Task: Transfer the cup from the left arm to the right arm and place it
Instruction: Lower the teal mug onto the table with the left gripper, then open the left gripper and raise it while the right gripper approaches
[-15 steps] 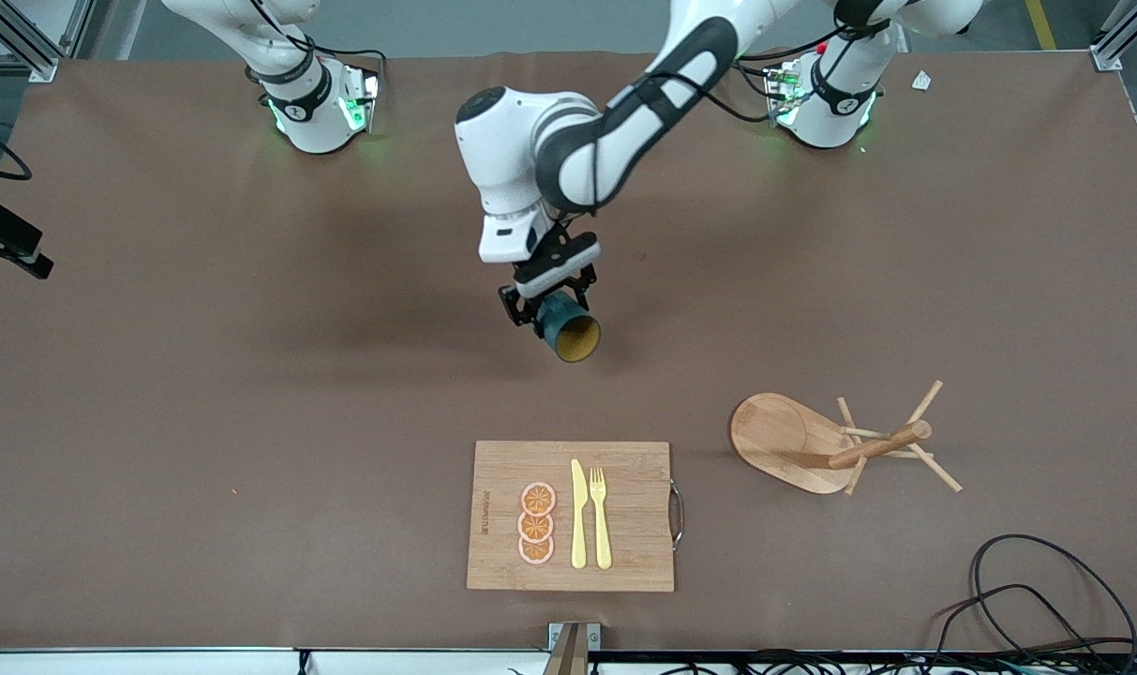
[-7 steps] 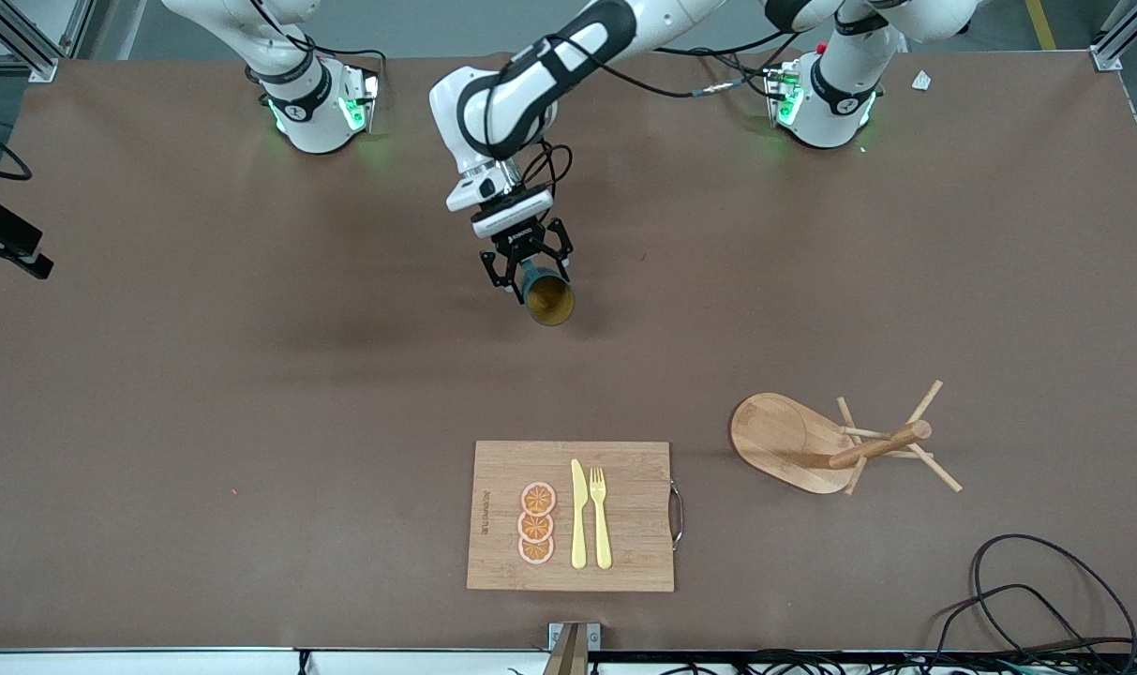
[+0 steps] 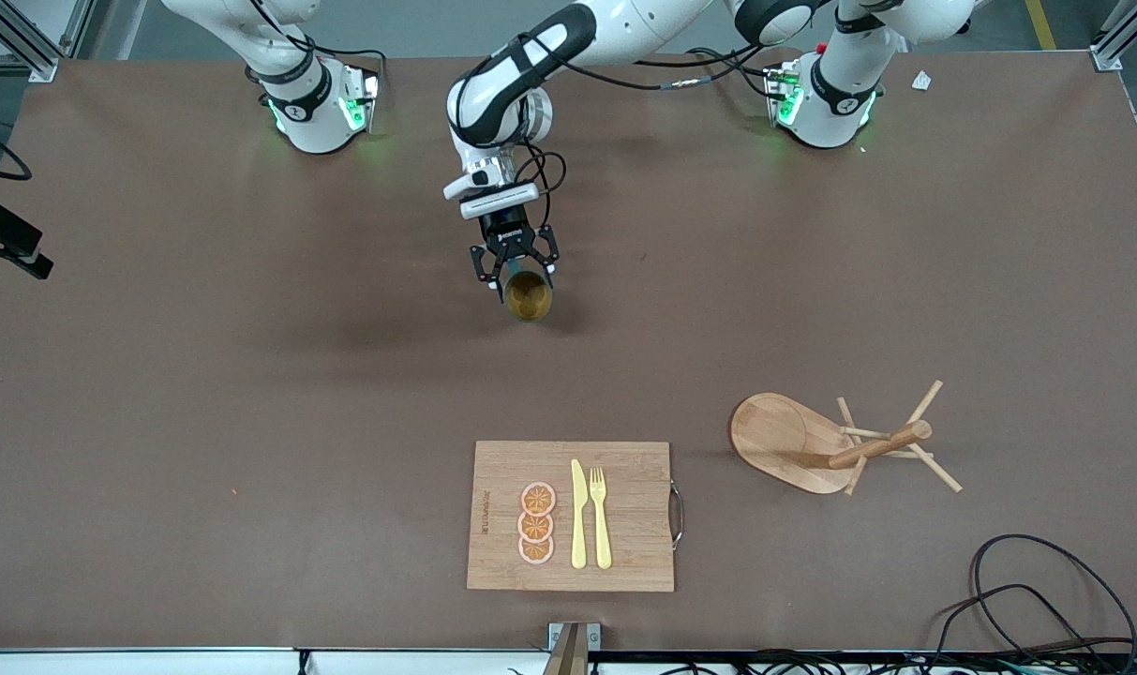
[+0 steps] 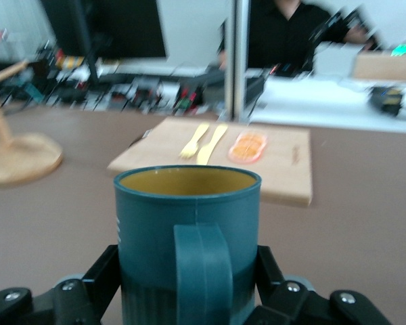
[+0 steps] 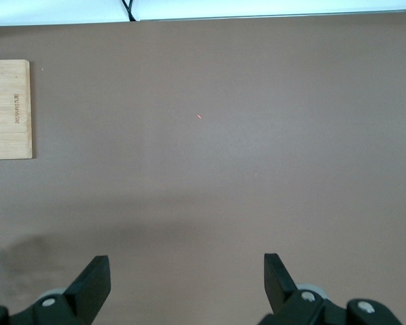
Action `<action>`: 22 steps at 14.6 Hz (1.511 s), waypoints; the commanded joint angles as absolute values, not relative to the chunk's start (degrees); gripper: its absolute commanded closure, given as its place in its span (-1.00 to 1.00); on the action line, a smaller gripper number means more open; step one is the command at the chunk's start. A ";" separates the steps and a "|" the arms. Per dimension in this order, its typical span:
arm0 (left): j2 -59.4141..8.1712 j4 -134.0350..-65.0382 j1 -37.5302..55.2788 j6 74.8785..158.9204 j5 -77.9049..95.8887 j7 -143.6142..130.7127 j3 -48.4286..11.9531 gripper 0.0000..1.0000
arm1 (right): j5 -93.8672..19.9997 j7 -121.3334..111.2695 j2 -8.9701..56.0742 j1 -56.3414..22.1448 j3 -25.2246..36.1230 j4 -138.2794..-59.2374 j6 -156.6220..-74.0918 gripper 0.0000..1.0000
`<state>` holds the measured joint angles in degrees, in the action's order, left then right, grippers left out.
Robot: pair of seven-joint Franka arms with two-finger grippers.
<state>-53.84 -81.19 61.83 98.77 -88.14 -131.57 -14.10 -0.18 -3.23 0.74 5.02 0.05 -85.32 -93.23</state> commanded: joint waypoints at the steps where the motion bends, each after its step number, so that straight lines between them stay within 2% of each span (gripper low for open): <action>1: -57.29 -80.51 61.01 98.61 -96.48 -134.90 -12.75 0.27 | -0.18 -2.99 0.88 5.71 -0.53 -85.08 -93.25 -1.00; 7: -60.29 -80.77 58.18 100.11 -104.24 -136.31 -12.74 0.21 | -0.18 -2.99 0.88 5.62 -0.53 -85.17 -93.25 -1.00; 9: -61.78 -82.17 58.62 99.32 -104.15 -139.38 -12.66 -0.11 | -2.63 -2.90 1.58 6.32 -0.44 -85.25 -93.34 -1.00; 11: -62.23 -84.10 58.97 97.74 -104.24 -140.53 -12.66 -1.00 | -2.73 -3.08 2.19 6.24 -0.44 -85.43 -93.34 -1.00; 14: -61.96 -85.43 61.51 95.72 -103.36 -143.95 -12.83 -1.00 | -2.02 -3.60 2.81 6.41 -0.44 -85.69 -92.90 -1.00; 16: -60.91 -84.99 64.32 91.52 -99.70 -144.67 -13.97 -1.00 | -2.11 -3.08 3.86 6.50 -0.44 -85.78 -92.81 -1.00; 20: -55.39 -84.73 67.59 84.47 -84.93 -141.43 -19.41 -1.00 | -3.69 2.34 5.97 5.11 -0.79 -86.66 -93.42 -1.00; 22: -52.14 -84.38 67.59 80.27 -80.45 -138.96 -23.09 -1.00 | -3.87 9.11 7.64 1.69 -0.79 -86.66 -93.34 -1.00</action>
<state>-56.41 -83.73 68.62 82.50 -84.92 -141.82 -20.36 -3.39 2.99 6.90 4.22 -0.39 -86.16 -93.12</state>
